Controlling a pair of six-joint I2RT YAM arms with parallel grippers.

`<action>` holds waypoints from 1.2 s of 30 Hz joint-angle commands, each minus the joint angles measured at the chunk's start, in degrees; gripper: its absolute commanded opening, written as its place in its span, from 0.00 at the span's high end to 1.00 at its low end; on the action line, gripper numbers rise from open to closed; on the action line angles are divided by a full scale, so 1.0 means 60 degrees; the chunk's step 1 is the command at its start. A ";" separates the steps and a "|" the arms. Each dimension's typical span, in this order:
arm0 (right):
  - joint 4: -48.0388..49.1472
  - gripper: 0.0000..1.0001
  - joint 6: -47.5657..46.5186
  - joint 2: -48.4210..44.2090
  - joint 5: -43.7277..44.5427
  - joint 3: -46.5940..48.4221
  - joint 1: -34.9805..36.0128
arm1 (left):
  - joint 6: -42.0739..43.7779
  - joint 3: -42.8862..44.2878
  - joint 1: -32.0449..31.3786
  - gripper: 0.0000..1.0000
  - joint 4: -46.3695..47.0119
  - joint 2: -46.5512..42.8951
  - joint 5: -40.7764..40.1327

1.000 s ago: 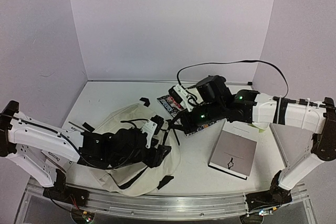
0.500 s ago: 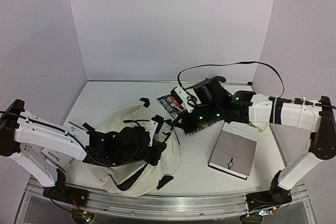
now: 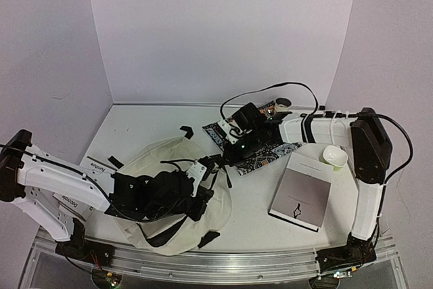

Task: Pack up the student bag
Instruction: Unzip the largest pocket of the student bag.

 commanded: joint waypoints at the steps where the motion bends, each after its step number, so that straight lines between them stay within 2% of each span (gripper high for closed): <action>1: 0.0104 1.00 -0.0082 0.0655 0.1657 0.0850 -0.1175 | 0.0549 -0.0155 -0.0761 1.00 0.0019 -0.0889 0.0820; 7: -0.0002 1.00 -0.0295 0.1412 0.1512 0.1701 -0.1441 | 0.0581 -0.0605 -0.0790 1.00 -0.0003 -0.1464 0.0845; 13: -0.0040 1.00 -0.0295 0.1771 -0.0151 0.2387 -0.1399 | 0.0527 -0.0629 -0.0789 1.00 -0.0003 -0.1561 0.0541; 18: -0.0019 1.00 -0.0140 0.1571 -0.1367 0.2724 -0.1246 | 0.0075 -0.0409 -0.0769 1.00 -0.0172 -0.1393 -0.0900; 21: -0.0025 0.84 0.0073 0.1202 -0.1715 0.2653 -0.1217 | -0.0220 -0.0103 -0.0333 1.00 -0.0655 -0.1331 -0.1394; 26: 0.0283 0.61 0.0689 -0.0031 -0.1772 0.1764 -0.1206 | -0.0378 0.0196 0.0806 1.00 -0.0717 -0.1126 -0.0848; 33: 0.1581 0.27 0.2165 -0.2214 -0.1470 -0.1115 -0.1102 | 0.0011 0.1275 0.1271 1.00 -0.0691 0.0011 -0.0697; 36: 0.2121 0.16 0.2771 -0.2897 -0.1378 -0.2349 -0.0890 | 0.0034 0.1732 0.1392 1.00 -0.0635 0.0578 -0.0545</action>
